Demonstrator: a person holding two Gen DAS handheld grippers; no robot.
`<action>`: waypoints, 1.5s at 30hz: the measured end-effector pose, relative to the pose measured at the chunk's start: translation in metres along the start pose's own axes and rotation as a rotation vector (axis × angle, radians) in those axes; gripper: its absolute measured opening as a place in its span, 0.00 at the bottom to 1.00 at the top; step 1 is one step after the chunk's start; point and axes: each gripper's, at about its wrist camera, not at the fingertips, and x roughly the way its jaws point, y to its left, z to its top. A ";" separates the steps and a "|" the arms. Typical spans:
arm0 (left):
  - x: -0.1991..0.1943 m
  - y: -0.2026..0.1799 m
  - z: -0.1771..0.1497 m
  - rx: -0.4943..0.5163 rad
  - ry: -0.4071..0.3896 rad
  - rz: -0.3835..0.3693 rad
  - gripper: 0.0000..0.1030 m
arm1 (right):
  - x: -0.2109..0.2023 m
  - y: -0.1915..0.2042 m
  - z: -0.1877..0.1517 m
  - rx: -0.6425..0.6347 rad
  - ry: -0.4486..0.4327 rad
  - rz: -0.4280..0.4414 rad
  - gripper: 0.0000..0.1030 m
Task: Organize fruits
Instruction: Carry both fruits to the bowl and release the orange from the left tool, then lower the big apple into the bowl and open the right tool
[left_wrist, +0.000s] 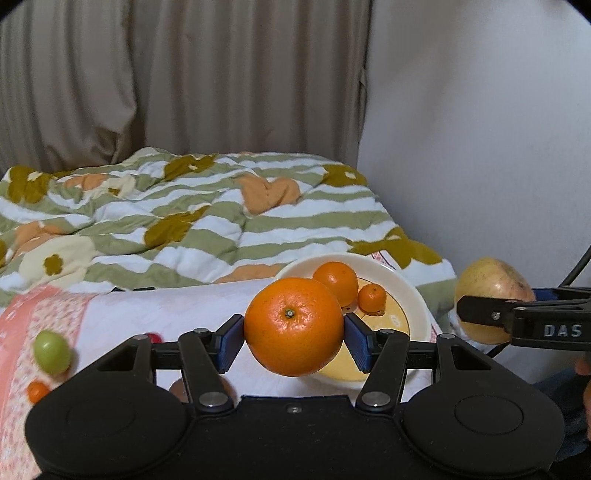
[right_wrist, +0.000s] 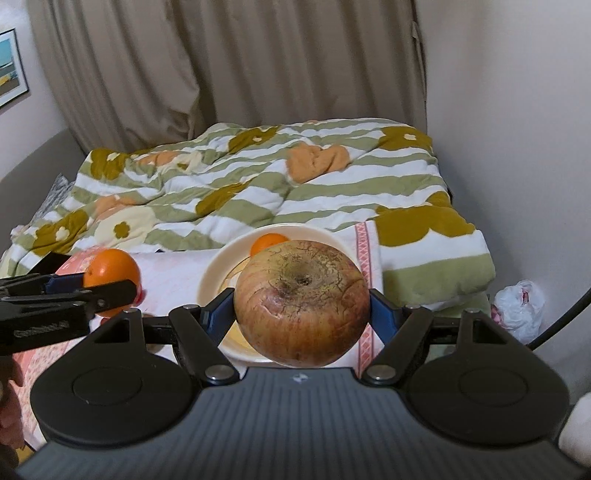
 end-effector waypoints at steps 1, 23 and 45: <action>0.008 -0.001 0.002 0.010 0.008 -0.005 0.61 | 0.004 -0.003 0.001 0.007 0.002 -0.004 0.87; 0.133 -0.029 0.003 0.337 0.149 0.011 0.62 | 0.070 -0.036 0.007 0.125 0.074 -0.106 0.87; 0.072 0.006 0.012 0.162 0.104 0.019 0.98 | 0.084 -0.006 0.013 -0.005 0.108 -0.025 0.87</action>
